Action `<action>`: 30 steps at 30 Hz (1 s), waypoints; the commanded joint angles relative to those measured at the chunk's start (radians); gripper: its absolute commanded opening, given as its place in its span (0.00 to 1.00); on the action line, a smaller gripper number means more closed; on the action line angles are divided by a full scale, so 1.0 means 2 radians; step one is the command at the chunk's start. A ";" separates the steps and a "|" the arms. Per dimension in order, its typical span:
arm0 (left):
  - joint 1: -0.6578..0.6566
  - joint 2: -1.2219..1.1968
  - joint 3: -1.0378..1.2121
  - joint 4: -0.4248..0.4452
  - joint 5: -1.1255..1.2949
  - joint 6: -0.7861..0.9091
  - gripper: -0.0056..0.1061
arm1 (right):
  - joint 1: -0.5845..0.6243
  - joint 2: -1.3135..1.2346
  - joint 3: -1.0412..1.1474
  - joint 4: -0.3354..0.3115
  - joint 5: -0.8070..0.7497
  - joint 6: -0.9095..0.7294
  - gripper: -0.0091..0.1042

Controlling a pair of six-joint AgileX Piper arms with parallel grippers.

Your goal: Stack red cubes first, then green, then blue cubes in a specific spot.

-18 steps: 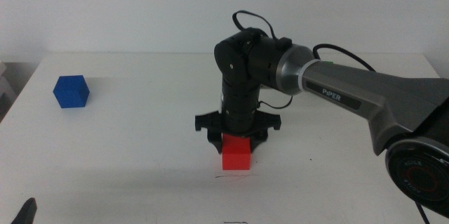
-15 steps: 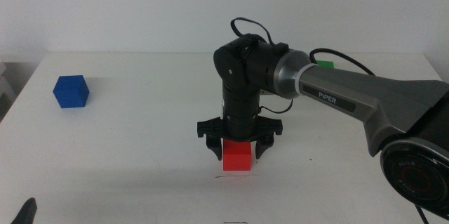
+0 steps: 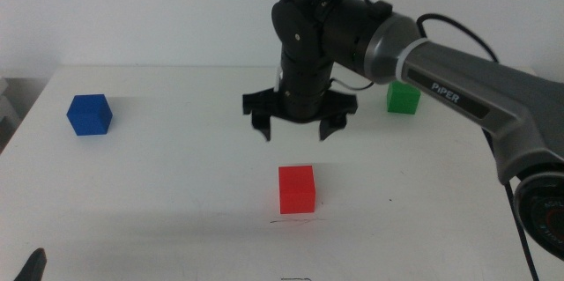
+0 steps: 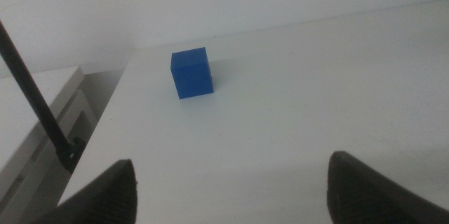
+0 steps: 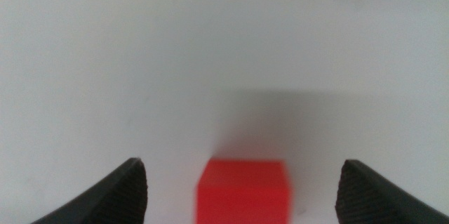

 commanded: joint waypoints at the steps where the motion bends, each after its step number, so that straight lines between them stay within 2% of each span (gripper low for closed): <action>1: 0.000 -0.013 -0.001 -0.005 -0.038 -0.002 0.88 | -0.005 -0.040 -0.017 -0.041 0.035 0.002 0.83; 6: 0.000 -0.013 -0.001 -0.005 -0.038 -0.002 0.88 | -0.027 -0.039 -0.022 -0.063 0.034 -0.033 0.83; 14: 0.000 -0.013 -0.001 -0.005 -0.038 -0.002 0.88 | -0.133 -0.038 -0.046 -0.065 0.005 -0.067 0.83; 23: 0.000 -0.013 -0.001 -0.005 -0.038 -0.002 0.88 | -0.233 -0.007 -0.063 -0.046 -0.115 -0.105 0.83; 30: 0.000 -0.013 -0.001 -0.005 -0.038 -0.002 0.88 | -0.256 0.033 -0.065 -0.037 -0.188 -0.147 0.83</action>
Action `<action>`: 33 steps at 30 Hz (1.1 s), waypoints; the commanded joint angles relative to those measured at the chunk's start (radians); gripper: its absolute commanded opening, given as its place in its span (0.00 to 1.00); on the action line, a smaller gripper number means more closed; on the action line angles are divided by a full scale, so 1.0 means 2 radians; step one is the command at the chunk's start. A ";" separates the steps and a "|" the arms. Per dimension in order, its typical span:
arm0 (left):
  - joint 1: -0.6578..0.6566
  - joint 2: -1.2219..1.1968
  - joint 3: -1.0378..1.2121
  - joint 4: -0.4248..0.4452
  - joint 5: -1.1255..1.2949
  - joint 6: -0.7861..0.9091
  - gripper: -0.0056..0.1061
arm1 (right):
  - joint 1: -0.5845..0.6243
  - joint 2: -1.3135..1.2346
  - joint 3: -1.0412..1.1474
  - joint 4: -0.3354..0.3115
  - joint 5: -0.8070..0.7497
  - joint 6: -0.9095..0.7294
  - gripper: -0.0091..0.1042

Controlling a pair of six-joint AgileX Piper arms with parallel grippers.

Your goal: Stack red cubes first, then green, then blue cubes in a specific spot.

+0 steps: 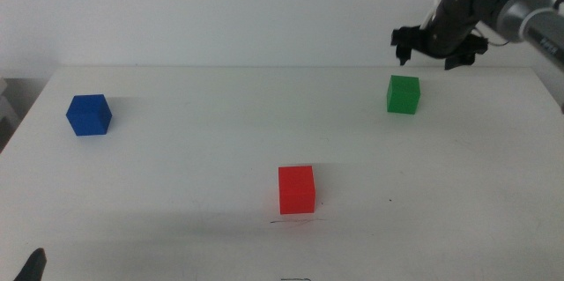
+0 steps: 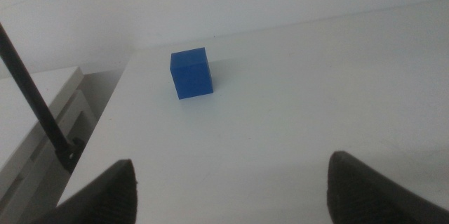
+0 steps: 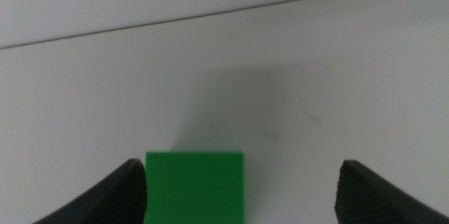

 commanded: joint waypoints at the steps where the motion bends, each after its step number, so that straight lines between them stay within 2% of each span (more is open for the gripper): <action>1: 0.000 -0.013 -0.001 -0.005 -0.038 -0.002 0.88 | -0.001 -0.022 -0.016 -0.004 -0.046 -0.020 0.83; 13: 0.000 -0.013 -0.001 -0.005 -0.038 -0.002 0.88 | -0.001 0.030 -0.016 0.004 -0.072 -0.021 0.83; 16: 0.000 -0.013 -0.001 -0.005 -0.038 -0.002 0.88 | -0.001 0.039 -0.016 0.003 -0.071 -0.025 0.79; 18: 0.000 -0.013 -0.001 -0.005 -0.038 -0.002 0.88 | -0.001 0.039 -0.016 0.003 -0.070 -0.028 0.68; 19: 0.000 -0.013 -0.001 -0.005 -0.038 -0.002 0.88 | -0.001 0.039 -0.016 0.003 -0.070 -0.028 0.58; 22: 0.000 -0.013 -0.001 -0.005 -0.038 -0.002 0.88 | 0.000 0.035 -0.017 0.005 -0.065 -0.028 0.14; 23: 0.000 -0.013 -0.001 -0.005 -0.038 -0.002 0.88 | 0.001 0.031 -0.017 0.005 -0.063 -0.029 0.07; 28: 0.000 -0.013 -0.001 -0.005 -0.038 -0.002 0.88 | 0.015 -0.005 -0.015 0.001 -0.045 -0.030 0.07; 31: 0.000 -0.013 -0.001 -0.005 -0.038 -0.002 0.88 | 0.032 -0.044 0.013 -0.021 -0.028 -0.019 0.07; 33: 0.000 -0.013 -0.001 -0.005 -0.038 -0.002 0.88 | 0.045 -0.087 0.072 -0.035 -0.037 -0.001 0.07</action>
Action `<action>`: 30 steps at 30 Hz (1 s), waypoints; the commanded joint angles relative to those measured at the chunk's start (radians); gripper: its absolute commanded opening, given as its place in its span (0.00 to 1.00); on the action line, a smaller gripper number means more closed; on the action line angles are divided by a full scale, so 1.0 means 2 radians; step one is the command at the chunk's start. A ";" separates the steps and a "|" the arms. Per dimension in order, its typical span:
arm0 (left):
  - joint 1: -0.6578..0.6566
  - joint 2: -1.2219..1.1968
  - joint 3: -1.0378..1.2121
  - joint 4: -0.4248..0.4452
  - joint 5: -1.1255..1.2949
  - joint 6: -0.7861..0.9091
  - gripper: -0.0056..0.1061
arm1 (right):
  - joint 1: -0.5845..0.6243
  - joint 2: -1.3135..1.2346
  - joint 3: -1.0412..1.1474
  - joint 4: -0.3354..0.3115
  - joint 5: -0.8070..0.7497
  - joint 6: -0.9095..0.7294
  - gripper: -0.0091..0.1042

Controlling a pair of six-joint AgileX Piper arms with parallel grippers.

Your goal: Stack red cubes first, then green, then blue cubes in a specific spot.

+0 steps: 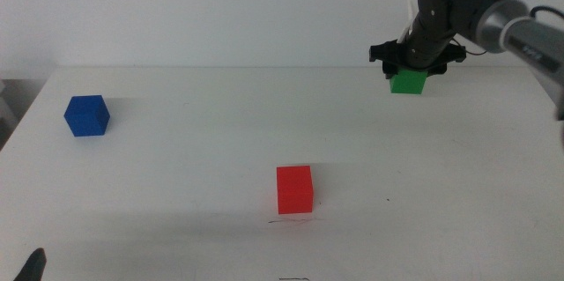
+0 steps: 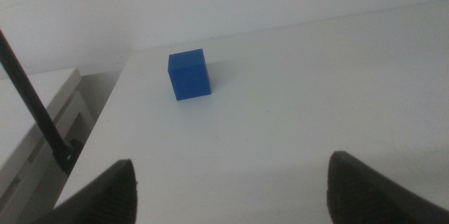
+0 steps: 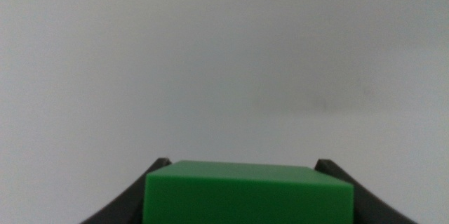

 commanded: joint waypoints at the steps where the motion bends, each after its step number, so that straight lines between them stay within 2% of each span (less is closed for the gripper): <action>1: 0.000 -0.013 -0.001 -0.005 -0.038 -0.002 0.88 | 0.014 -0.088 0.047 -0.030 -0.022 0.016 0.07; 6: 0.000 -0.013 -0.001 -0.005 -0.038 -0.002 0.88 | 0.055 -0.243 0.264 -0.062 -0.130 0.077 0.07; 10: 0.000 -0.013 -0.001 -0.005 -0.038 -0.002 0.88 | 0.103 -0.325 0.345 -0.073 -0.158 0.123 0.07; 15: 0.000 -0.013 -0.001 -0.005 -0.038 -0.002 0.88 | 0.173 -0.323 0.323 -0.081 -0.077 0.167 0.07; 23: 0.000 -0.013 -0.001 -0.005 -0.038 -0.002 0.88 | 0.239 -0.287 0.286 -0.107 -0.043 0.241 0.07; 30: 0.000 -0.013 -0.001 -0.005 -0.038 -0.002 0.88 | 0.290 -0.240 0.249 -0.112 -0.022 0.256 0.07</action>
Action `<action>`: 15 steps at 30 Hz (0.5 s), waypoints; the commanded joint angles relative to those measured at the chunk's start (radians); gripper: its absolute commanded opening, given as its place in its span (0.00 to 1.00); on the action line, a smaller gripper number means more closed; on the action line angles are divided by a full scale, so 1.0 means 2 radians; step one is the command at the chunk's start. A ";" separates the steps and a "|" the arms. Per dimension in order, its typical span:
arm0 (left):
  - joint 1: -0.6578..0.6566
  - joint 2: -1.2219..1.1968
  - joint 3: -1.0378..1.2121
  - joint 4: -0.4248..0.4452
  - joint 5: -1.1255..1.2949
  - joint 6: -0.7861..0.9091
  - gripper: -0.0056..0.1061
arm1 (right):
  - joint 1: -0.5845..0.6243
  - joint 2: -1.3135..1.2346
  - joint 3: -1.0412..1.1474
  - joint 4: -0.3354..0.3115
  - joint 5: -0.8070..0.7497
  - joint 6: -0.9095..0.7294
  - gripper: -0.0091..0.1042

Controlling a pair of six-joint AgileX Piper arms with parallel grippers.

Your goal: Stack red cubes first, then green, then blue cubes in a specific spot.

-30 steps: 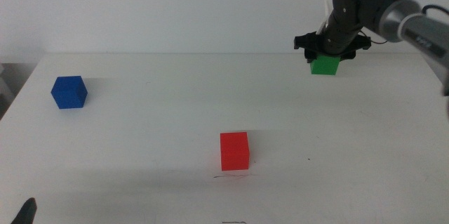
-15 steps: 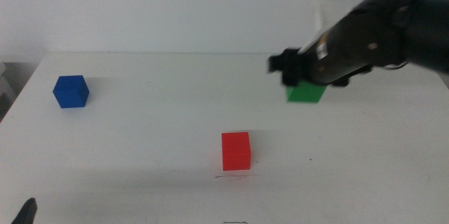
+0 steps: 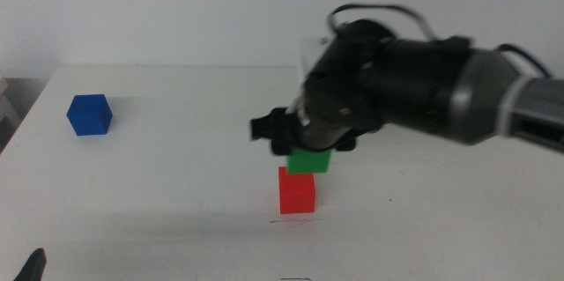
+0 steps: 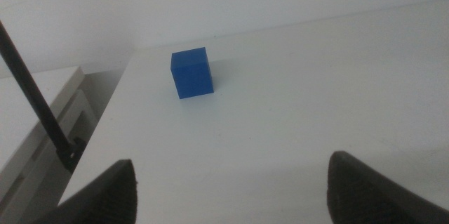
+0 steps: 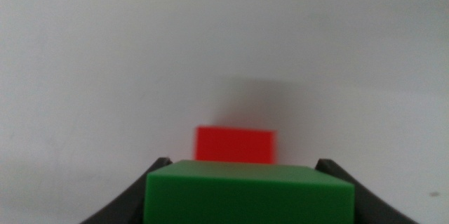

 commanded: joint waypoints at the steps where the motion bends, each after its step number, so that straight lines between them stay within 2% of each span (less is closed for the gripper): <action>1: 0.000 -0.013 -0.001 -0.005 -0.038 -0.002 0.88 | 0.012 -0.006 -0.037 -0.022 0.006 0.001 0.07; 7: 0.000 -0.013 -0.001 -0.005 -0.038 -0.002 0.88 | 0.016 0.044 -0.089 -0.039 0.053 0.001 0.07; 15: 0.000 -0.013 -0.001 -0.005 -0.038 -0.002 0.88 | 0.016 0.069 -0.091 -0.046 0.043 -0.002 0.07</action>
